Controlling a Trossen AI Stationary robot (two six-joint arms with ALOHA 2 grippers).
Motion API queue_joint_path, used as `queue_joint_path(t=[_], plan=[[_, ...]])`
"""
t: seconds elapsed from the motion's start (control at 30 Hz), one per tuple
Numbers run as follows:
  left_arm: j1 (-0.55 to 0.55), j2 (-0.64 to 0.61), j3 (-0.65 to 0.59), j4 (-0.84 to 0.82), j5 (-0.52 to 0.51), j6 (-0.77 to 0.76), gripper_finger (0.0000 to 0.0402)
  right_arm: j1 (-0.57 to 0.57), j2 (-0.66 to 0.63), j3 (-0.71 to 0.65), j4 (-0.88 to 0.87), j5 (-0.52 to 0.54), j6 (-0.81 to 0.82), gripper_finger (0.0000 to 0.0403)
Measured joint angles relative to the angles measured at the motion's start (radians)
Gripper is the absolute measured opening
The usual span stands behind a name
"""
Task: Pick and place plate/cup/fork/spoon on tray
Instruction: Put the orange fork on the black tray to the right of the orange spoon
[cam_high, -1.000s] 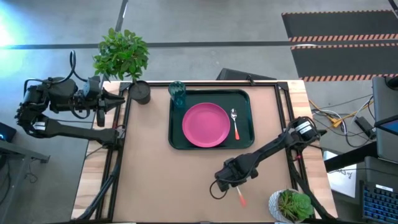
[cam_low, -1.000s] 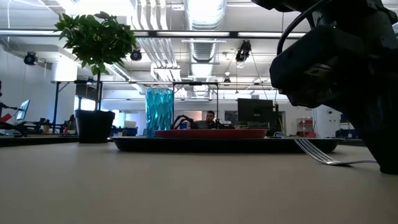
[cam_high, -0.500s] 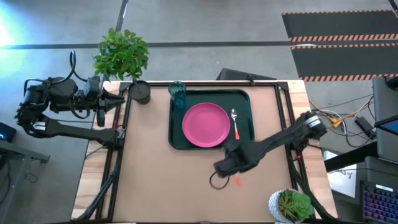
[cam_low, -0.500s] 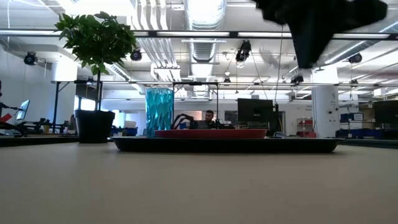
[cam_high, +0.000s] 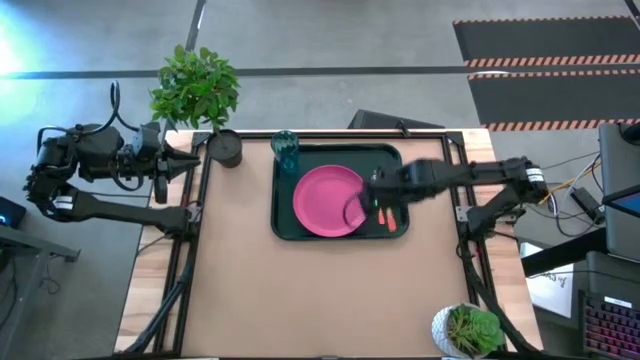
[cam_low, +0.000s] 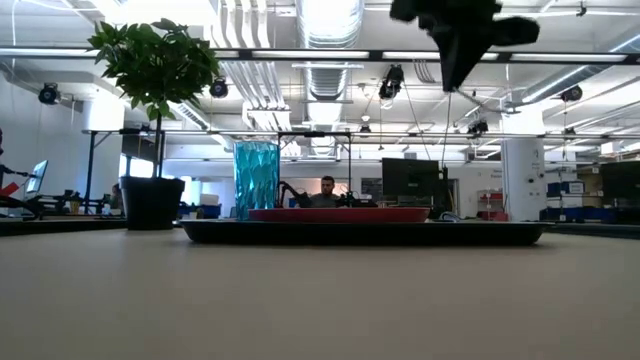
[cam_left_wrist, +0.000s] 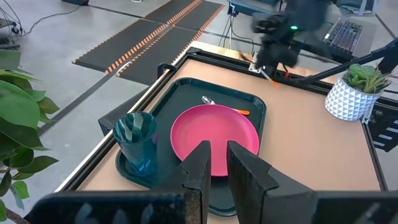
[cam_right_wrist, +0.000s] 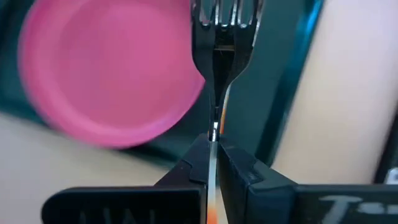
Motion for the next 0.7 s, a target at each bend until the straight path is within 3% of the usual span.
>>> queue_joint_path(t=[0.13,0.37,0.7], plan=[[0.0,-0.006,0.0,0.0,0.0,0.0,0.0034,-0.141,-0.024,-0.069,0.05,-0.05,-0.122,0.0009],[0.0,-0.014,0.0,-0.001,0.0,0.0,0.0034,-0.328,-0.027,-0.256,0.329,-0.222,-0.315,0.0008],[0.0,-0.036,0.0,-0.002,0.0,-0.001,0.0034,-0.421,-0.033,-0.485,0.425,-0.343,-0.351,0.0008]])
